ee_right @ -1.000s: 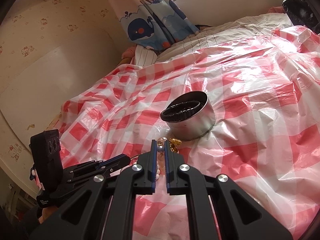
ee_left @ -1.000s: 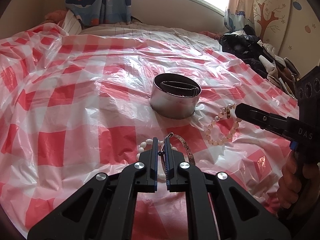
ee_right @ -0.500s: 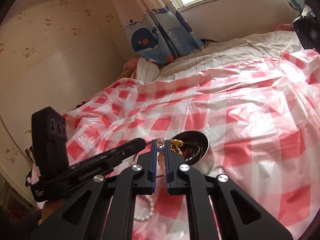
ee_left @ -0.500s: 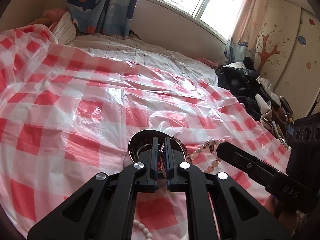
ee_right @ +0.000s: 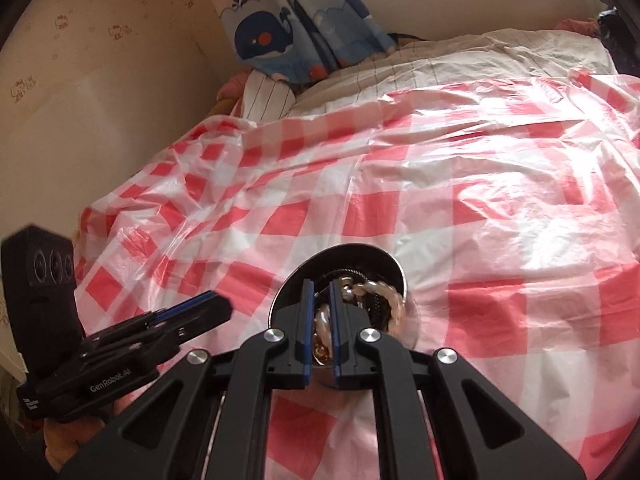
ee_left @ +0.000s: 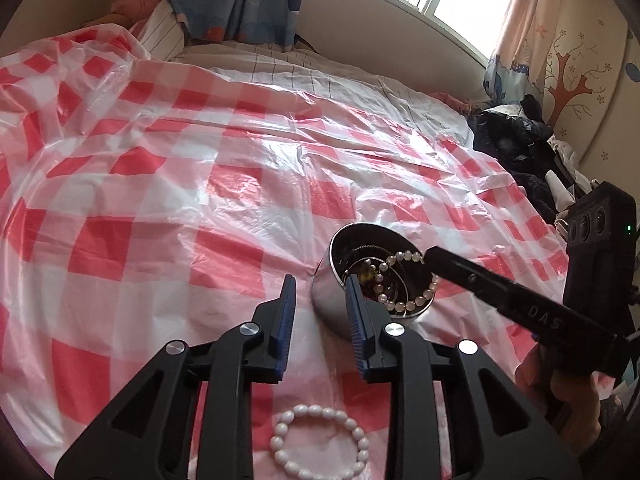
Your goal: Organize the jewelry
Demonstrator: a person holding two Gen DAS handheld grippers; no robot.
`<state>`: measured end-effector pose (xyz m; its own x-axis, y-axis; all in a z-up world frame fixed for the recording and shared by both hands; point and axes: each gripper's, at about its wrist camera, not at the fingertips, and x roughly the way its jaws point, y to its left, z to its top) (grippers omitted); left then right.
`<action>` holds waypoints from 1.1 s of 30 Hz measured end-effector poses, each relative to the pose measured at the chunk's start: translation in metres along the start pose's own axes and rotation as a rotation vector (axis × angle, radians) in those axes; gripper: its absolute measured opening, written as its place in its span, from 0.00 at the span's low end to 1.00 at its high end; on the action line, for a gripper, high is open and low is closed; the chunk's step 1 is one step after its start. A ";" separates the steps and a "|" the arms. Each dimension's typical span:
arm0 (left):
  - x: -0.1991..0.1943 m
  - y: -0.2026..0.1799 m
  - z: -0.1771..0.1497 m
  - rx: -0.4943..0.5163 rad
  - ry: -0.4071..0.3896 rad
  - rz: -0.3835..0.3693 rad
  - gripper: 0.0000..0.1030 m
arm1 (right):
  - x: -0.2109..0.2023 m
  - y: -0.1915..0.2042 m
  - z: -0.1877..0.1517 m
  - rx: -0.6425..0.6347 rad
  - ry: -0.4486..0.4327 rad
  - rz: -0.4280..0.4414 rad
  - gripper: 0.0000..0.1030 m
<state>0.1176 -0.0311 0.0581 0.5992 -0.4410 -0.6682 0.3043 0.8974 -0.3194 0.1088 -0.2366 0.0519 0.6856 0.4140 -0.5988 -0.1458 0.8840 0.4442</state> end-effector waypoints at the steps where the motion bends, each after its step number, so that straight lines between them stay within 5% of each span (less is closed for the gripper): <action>1: -0.004 0.002 -0.004 0.004 0.008 0.007 0.26 | -0.006 -0.001 -0.002 0.004 -0.006 0.008 0.08; 6: -0.013 0.014 -0.029 0.026 0.094 0.014 0.29 | -0.029 0.000 -0.021 0.030 0.016 0.016 0.08; 10: -0.005 0.014 -0.047 0.065 0.164 0.023 0.29 | -0.031 0.013 -0.053 0.023 0.092 0.035 0.25; 16: 0.005 -0.001 -0.067 0.203 0.191 0.126 0.29 | -0.021 0.027 -0.076 -0.013 0.153 0.030 0.26; 21: -0.002 0.003 -0.070 0.198 0.187 0.114 0.31 | -0.008 0.035 -0.088 -0.048 0.215 0.020 0.26; 23: -0.001 -0.001 -0.071 0.227 0.192 0.123 0.31 | -0.007 0.038 -0.090 -0.060 0.205 -0.008 0.26; 27: 0.001 -0.020 -0.076 0.327 0.191 0.123 0.07 | -0.014 0.028 -0.086 -0.018 0.170 -0.029 0.30; 33: -0.022 -0.029 -0.040 0.229 0.076 -0.030 0.07 | -0.038 0.005 -0.072 0.090 0.054 -0.066 0.31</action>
<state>0.0655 -0.0472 0.0553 0.5324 -0.4577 -0.7121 0.4866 0.8538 -0.1851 0.0309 -0.2328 0.0292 0.6520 0.3684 -0.6627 -0.0353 0.8878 0.4588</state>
